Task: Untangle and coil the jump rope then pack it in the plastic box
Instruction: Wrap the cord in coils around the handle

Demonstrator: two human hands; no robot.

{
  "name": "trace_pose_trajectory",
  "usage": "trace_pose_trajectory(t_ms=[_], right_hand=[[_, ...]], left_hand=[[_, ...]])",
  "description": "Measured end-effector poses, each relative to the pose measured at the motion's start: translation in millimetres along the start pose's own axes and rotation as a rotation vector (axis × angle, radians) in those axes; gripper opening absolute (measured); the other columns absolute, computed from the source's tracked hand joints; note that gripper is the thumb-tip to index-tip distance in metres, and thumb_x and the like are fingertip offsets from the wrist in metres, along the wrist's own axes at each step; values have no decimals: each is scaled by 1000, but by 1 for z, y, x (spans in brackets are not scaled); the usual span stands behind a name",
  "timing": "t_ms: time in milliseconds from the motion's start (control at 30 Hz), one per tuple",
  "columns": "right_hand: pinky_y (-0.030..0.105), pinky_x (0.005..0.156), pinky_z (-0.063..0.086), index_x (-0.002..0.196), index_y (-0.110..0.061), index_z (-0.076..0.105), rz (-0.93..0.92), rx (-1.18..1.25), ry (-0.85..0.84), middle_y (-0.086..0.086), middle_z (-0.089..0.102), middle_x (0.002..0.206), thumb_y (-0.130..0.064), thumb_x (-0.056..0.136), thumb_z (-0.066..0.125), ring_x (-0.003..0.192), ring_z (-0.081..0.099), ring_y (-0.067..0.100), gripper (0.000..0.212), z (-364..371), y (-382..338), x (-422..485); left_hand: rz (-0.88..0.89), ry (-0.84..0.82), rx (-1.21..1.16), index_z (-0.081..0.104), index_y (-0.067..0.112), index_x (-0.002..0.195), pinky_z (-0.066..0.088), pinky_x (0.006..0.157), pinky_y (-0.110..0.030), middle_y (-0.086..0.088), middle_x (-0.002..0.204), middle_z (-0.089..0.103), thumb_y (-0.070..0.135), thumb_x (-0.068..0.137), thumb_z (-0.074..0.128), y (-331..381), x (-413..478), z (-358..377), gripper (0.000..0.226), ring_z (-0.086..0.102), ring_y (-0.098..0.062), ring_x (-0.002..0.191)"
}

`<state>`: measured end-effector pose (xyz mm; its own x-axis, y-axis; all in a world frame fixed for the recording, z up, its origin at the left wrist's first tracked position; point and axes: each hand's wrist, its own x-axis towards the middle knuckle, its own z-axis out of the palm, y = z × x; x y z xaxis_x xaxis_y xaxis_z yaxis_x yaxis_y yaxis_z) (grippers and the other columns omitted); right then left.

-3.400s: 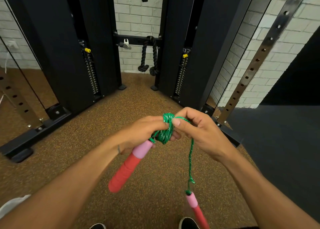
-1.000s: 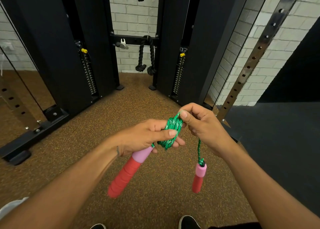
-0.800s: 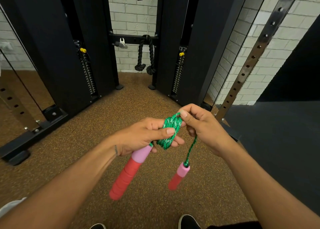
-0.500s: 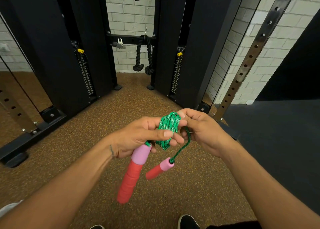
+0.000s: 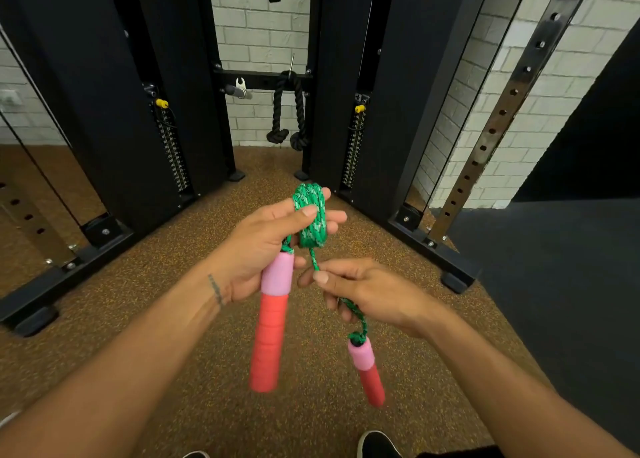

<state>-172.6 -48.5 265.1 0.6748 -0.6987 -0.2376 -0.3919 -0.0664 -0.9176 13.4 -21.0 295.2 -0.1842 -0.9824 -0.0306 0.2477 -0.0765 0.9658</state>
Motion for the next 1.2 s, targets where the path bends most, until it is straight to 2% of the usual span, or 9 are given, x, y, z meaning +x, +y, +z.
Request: trace_pose_trajectory(t_ms=[200,300,400,567,733,900,1067,1133,1200], right_hand=[[19,54,36,91,-20,75,-80,-3,3,-13,53,60,-34,94,62,54,43,3,19,-9,-11,-7],[15,52,33,83,-18,73,-163,28,24,-18,57,61,-27,93,64,53,42,2,16,-11,-13,-11],[9,57,39,84,-16,71,-219,30,84,-18,60,62,-24,94,63,56,51,-5,15,-11,-14,-11],[41,78,55,89,-9,70,-288,43,236,11,68,78,-40,80,75,75,64,19,32,-18,-9,-9],[29,66,52,84,-13,64,-301,27,273,-6,64,71,-37,75,77,68,62,8,28,-26,-7,-7],[21,55,36,90,-16,67,-242,168,256,-6,58,65,-44,81,66,57,46,8,29,-25,-10,-8],[51,90,43,98,-20,76,-117,365,184,31,64,106,-67,79,58,95,55,31,54,-13,-6,-2],[51,103,47,89,-22,79,-82,462,233,18,73,106,-67,76,59,105,65,29,51,-12,-7,0],[43,98,50,84,-24,80,-81,508,217,7,77,95,-66,75,54,100,70,20,50,-13,-8,1]], left_hand=[[-41,49,374,58,24,130,47,51,-16,7,115,74,26,99,52,1,0,-12,31,69,-12,101],[-80,21,549,63,14,121,47,55,-23,3,100,75,31,98,55,-7,0,-9,30,63,-23,82],[-131,-56,611,65,11,111,47,54,-21,-2,81,65,31,99,53,-12,-1,-4,26,55,-16,71],[-295,-222,364,63,14,118,47,50,-19,-4,100,77,32,102,43,-8,-7,0,31,69,-8,78],[-308,-373,290,59,7,127,48,51,-18,-15,115,73,48,90,53,-4,-9,-3,55,69,-17,92],[-302,-455,196,71,15,114,48,52,-17,-14,105,74,35,89,62,-6,-9,-4,34,69,-13,83],[-236,-453,23,73,15,111,48,51,-16,-9,91,75,33,91,64,-10,-9,-1,28,69,-7,73],[-215,-428,-55,72,12,116,47,50,-17,-8,88,74,29,92,59,-11,-9,0,32,68,-7,70],[-202,-431,-131,68,9,121,48,50,-16,-6,88,73,30,87,66,-12,-8,1,40,67,-6,72]])
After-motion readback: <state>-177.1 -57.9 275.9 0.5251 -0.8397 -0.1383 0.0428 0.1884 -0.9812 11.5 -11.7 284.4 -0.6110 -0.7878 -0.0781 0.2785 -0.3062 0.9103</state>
